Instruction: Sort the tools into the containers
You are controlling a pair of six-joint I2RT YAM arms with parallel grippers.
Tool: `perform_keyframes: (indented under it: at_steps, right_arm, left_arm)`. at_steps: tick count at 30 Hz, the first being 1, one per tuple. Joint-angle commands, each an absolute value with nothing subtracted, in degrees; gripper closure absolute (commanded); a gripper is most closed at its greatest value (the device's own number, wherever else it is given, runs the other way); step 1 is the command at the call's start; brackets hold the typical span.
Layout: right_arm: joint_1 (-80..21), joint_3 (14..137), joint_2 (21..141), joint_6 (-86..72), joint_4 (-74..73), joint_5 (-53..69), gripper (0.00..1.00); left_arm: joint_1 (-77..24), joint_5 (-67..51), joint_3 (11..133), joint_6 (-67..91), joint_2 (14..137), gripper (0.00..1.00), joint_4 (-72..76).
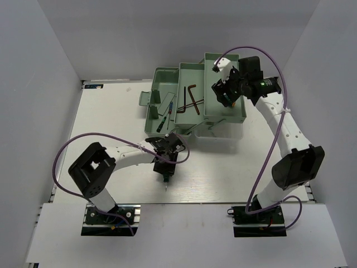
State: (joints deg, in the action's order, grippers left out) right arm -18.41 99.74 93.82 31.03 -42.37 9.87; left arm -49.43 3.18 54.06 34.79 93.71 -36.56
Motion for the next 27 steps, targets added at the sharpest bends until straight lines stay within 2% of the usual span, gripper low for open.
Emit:
perform_keyframes:
  at_steps: [1, 2, 4, 6, 7, 8, 9, 10, 11, 13, 15, 16, 19, 21, 23, 24, 25, 27]
  right_arm:
    - [-17.23, 98.62, 90.0, 27.51, -40.87, 13.18, 0.24]
    - [-17.4, 98.61, 89.39, 27.34, -40.78, 13.62, 0.24]
    - [-16.79, 97.48, 88.86, 26.81, -40.35, 14.41, 0.24]
    - [-16.61, 97.12, 87.98, 26.37, -40.25, 15.64, 0.24]
    - [-16.26, 96.42, 87.72, 26.19, -40.25, 16.25, 0.3]
    - [-16.09, 96.07, 87.28, 25.93, -40.17, 16.78, 0.4]
    - [-16.0, 95.19, 86.67, 25.67, -39.64, 16.26, 0.57]
    - [-15.39, 93.53, 85.53, 24.79, -37.81, 16.17, 0.91]
    - [-15.29, 92.91, 85.43, 23.48, -36.66, 15.74, 1.0]
    - [-14.42, 91.15, 84.81, 20.06, -35.95, 12.6, 1.0]
    - [-13.54, 89.57, 84.47, 16.03, -35.25, 10.47, 1.0]
    - [-12.84, 88.34, 84.2, 15.04, -34.72, 9.15, 0.82]
    - [-11.26, 86.58, 83.24, 10.03, -32.88, 4.59, 0.47]
    - [-10.2, 86.14, 82.97, 7.49, -32.61, 2.64, 0.47]
    - [-8.88, 86.13, 82.27, 6.86, -32.52, 2.72, 0.52]
    - [-8.09, 85.78, 82.0, 6.59, -32.43, 2.99, 0.52]
    - [-7.48, 85.35, 80.96, 6.59, -32.08, 3.68, 0.52]
    - [-7.03, 84.38, 80.42, 6.42, -31.82, 4.3, 0.53]
  left_arm:
    - [-50.8, 7.99, 54.32, 35.6, 95.27, 0.49, -38.5]
    - [-51.32, 8.52, 54.93, 35.6, 95.27, 0.65, -39.19]
    - [-52.02, 9.31, 56.42, 35.6, 93.71, 0.77, -41.03]
    - [-52.55, 8.53, 58.79, 33.25, 91.07, 0.81, -41.04]
    - [-53.17, 5.31, 59.41, 31.22, 89.23, 0.81, -40.0]
    - [-53.17, 2.58, 59.94, 28.77, 84.34, 0.82, -38.25]
    - [-53.17, 0.55, 59.94, 25.09, 81.5, 0.82, -36.58]
    - [-53.17, -1.91, 60.46, 23.92, 78.78, 0.84, -34.56]
    - [-52.22, -3.06, 61.6, 22.78, 76.4, 0.86, -34.02]
    - [-51.59, -1.78, 67.02, 20.58, 72.43, 0.87, -34.01]
    - [-50.89, 1.04, 73.01, 19.17, 75.12, 0.87, -35.77]
    - [-50.89, 2.01, 79.3, 18.03, 76.8, 0.88, -35.77]
    - [-49.75, 4.75, 89.17, 17.31, 81.99, 0.88, -32.89]
    - [-47.38, 5.27, 93.93, 17.31, 88.66, 0.88, -29.36]
    - [-45.54, 2.74, 103.41, 16.62, 94.54, 0.88, -28.04]
    - [-45.01, 1.07, 107.19, 16.61, 101.18, 0.88, -28.04]
    - [-45.0, -0.42, 115.84, 16.61, 104.82, 0.88, -29.08]
    - [-43.69, -2.71, 124.67, 16.61, 111.94, 0.88, -32.51]
